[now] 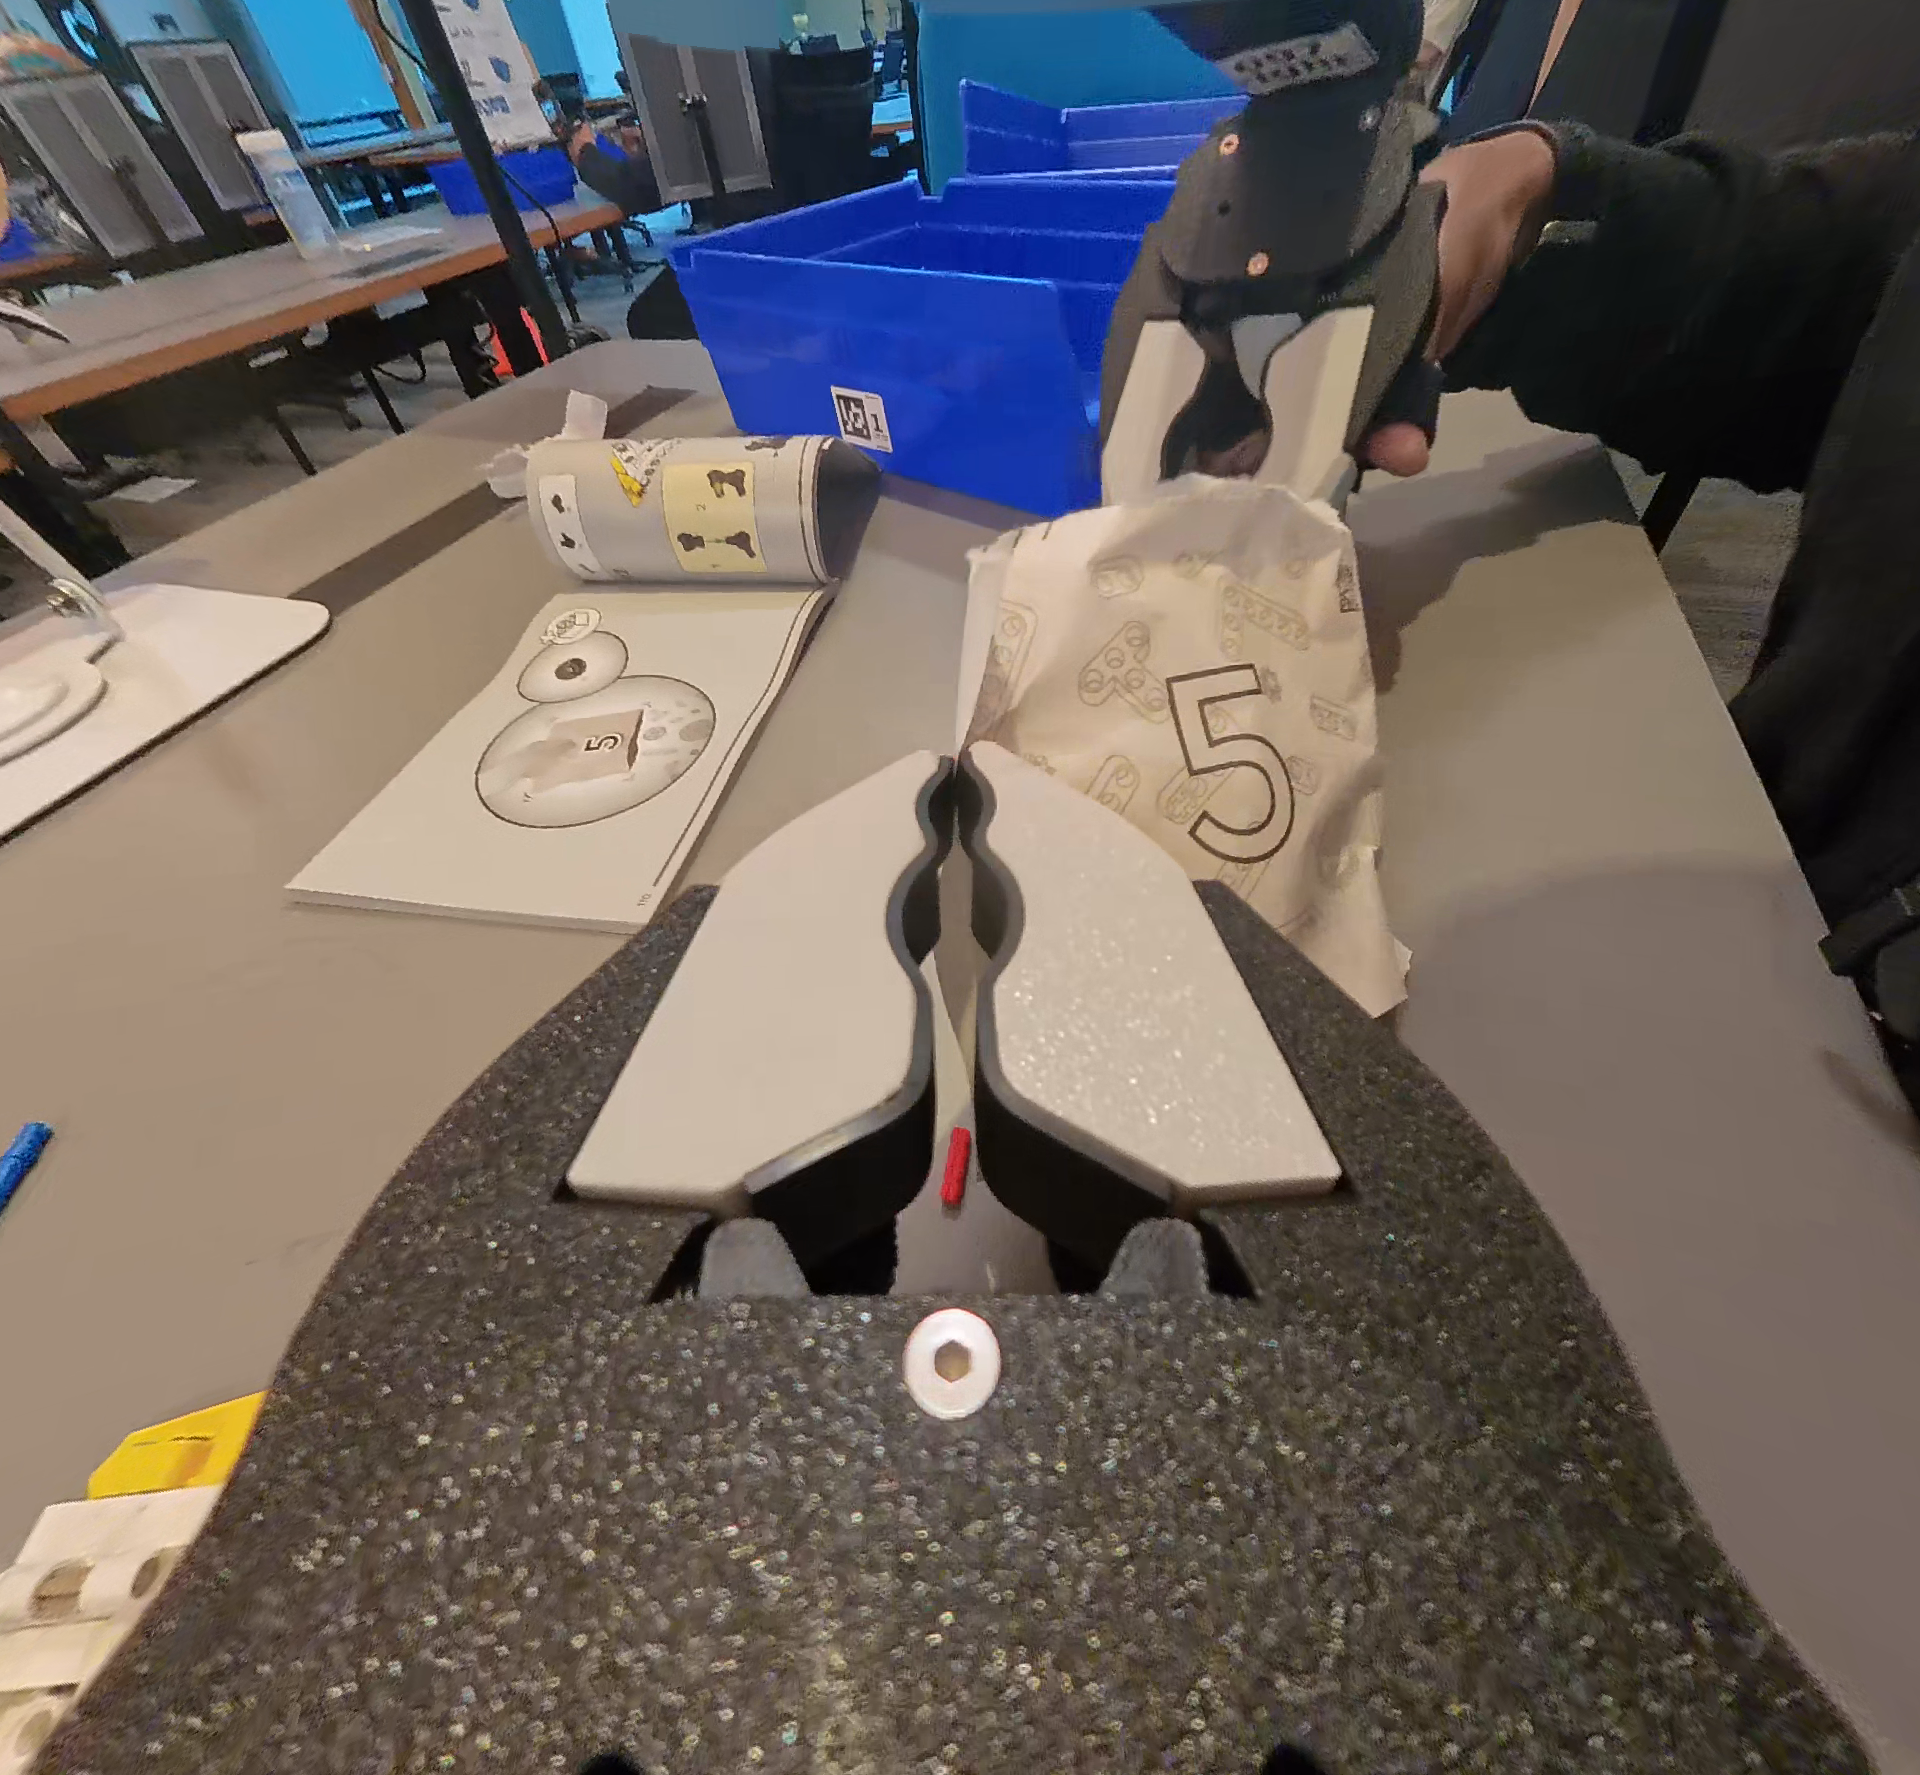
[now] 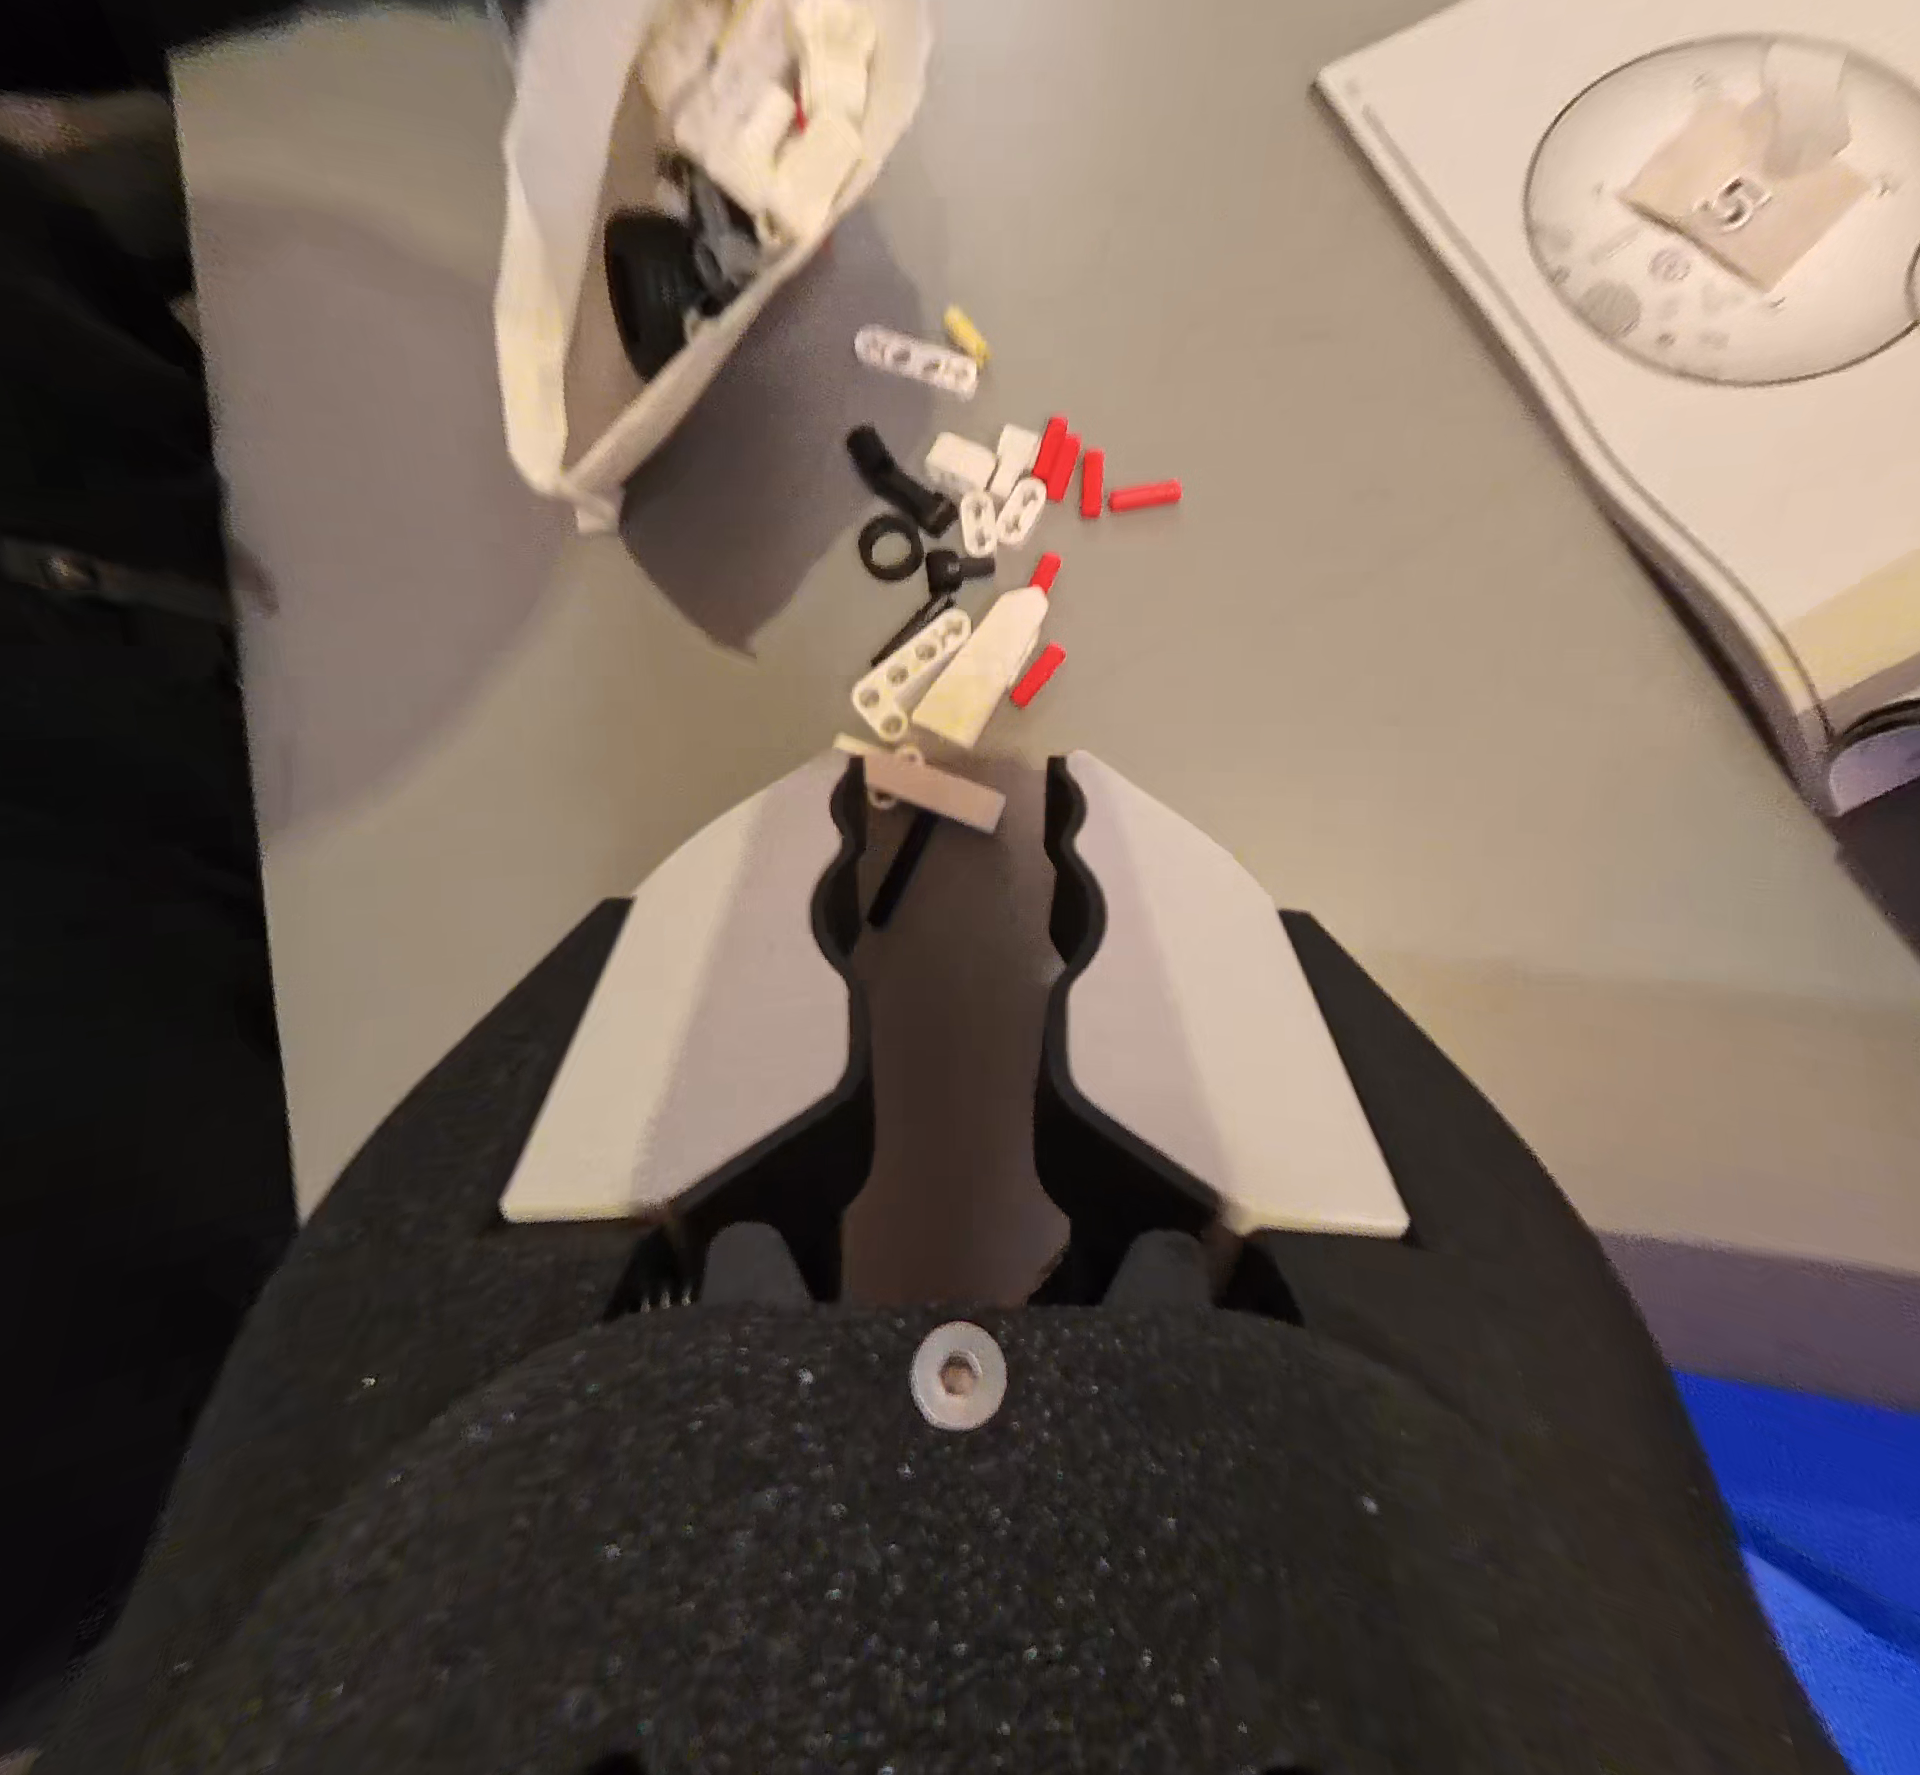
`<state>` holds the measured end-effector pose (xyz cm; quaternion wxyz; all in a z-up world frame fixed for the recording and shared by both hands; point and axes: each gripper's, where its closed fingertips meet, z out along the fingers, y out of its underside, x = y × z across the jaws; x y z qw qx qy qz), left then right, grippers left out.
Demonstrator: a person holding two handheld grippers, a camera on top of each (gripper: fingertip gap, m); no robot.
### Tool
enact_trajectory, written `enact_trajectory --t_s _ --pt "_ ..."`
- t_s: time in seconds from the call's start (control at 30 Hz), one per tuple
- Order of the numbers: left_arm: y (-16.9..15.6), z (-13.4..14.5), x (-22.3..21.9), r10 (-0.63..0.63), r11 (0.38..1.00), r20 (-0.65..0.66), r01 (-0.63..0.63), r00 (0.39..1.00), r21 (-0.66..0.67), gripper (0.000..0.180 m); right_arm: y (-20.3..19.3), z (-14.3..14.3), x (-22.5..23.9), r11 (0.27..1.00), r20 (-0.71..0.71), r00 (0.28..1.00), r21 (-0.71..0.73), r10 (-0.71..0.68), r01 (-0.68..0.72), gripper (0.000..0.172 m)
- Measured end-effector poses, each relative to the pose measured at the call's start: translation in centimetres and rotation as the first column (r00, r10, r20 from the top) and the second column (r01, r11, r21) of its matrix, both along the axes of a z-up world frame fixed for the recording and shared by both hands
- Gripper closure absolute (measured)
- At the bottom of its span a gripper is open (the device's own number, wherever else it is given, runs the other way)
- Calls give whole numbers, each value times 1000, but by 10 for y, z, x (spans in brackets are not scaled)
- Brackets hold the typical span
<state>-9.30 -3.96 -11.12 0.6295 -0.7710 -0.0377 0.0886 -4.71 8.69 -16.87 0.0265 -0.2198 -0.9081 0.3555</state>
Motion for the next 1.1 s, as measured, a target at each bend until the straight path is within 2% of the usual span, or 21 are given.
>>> enact_trajectory --t_s 0.13,0.23,0.33,0.5,0.67,0.8,1.0,1.1 --pt "-3 1 2 -16 1000 -23 16 1000 5 180 4 -19 8 991 -8 997 111 80 -79 120" --pt "-7 4 6 -32 999 -39 33 999 25 180 1 -28 10 983 2 995 151 104 -103 114" --pt "-9 6 10 -51 998 -59 53 997 42 180 -6 -28 9 982 -20 992 146 128 -123 125" --pt "-11 6 14 -74 996 -89 79 993 49 180 -7 -28 4 981 -36 991 150 129 -122 159" --pt "-14 5 16 -77 995 -111 84 991 55 180 -9 -21 1 991 -42 994 86 104 -100 163" --pt "-15 7 17 -75 994 -131 84 989 66 180 -12 0 -3 997 -45 996 10 80 -79 164" --pt "-14 6 16 -63 996 -151 73 987 60 180 -34 70 0 975 -47 994 -194 101 -109 164" --pt "-13 8 17 -62 995 -160 73 985 64 180 -52 86 6 964 2 989 -224 148 -144 164"
